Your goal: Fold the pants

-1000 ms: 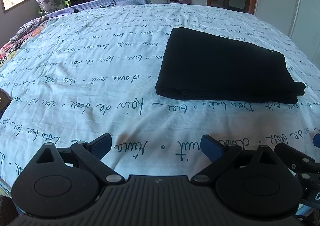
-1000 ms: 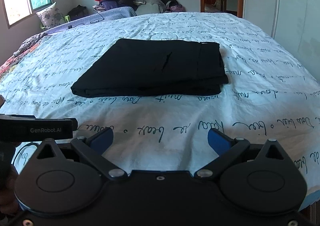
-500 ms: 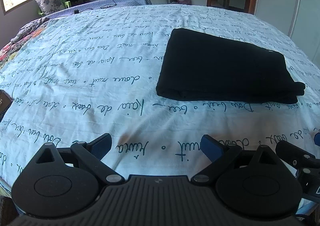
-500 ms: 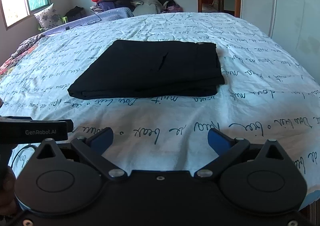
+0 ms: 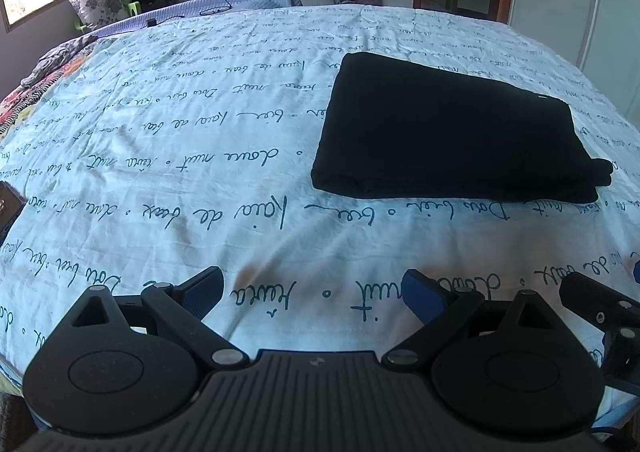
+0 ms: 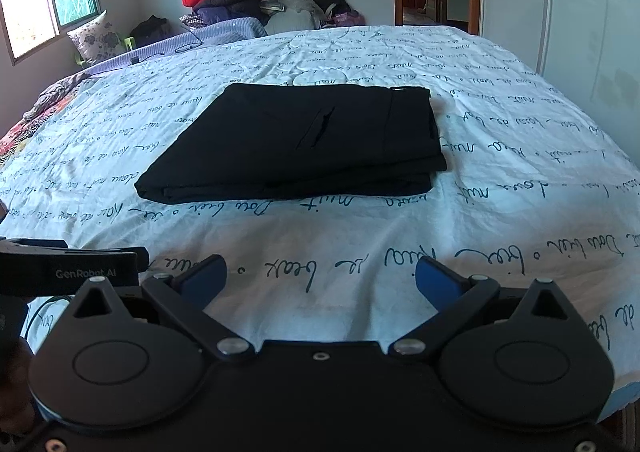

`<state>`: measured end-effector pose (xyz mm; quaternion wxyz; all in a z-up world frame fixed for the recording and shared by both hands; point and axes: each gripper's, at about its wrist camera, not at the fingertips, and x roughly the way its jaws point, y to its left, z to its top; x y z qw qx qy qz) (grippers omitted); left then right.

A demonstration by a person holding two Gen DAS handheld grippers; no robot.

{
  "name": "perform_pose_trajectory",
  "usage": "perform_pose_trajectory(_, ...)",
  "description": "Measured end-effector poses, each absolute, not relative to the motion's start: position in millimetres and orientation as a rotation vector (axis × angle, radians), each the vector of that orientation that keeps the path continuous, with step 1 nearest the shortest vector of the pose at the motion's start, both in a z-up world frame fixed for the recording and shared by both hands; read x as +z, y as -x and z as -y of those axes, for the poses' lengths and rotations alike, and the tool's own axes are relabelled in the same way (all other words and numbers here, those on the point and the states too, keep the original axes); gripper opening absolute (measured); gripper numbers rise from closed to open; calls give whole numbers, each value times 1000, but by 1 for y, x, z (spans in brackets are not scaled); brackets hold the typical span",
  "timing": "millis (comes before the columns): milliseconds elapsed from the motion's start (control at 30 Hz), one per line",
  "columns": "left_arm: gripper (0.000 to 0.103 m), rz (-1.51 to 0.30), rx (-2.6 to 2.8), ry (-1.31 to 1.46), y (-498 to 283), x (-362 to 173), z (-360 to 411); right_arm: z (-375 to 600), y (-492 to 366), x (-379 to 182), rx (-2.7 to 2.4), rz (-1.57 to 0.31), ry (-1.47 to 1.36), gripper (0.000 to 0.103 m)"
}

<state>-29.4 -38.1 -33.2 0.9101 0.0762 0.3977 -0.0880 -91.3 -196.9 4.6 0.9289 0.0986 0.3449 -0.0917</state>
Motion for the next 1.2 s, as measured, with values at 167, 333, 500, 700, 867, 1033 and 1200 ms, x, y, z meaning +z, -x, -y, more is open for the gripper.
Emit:
perform_pose_trajectory(167,97,-821,-181,-155,29,-33,37,197,92,5,-188,-703,-200,102)
perform_pose_trajectory(333,97,-821,-179,-153,29,-34,36,197,92,5,-188,-703,-201,102)
perform_pose_trajectory(500,97,-823,-179,-152,29,-34,36,196,92,5,-186,-704,-201,102)
perform_pose_trajectory(700,97,-825,-180,-154,29,-35,38,196,92,6,-186,-701,-202,102)
perform_pose_trajectory(867,97,-825,-176,-156,30,-35,38,196,93,7,-186,-701,-204,102)
perform_pose_trajectory(1033,97,-827,-173,-157,30,-35,38,196,93,7,-185,-703,-203,102)
perform_pose_trajectory(1200,97,-826,-173,-157,30,-35,38,195,94,7,-184,-701,-203,102)
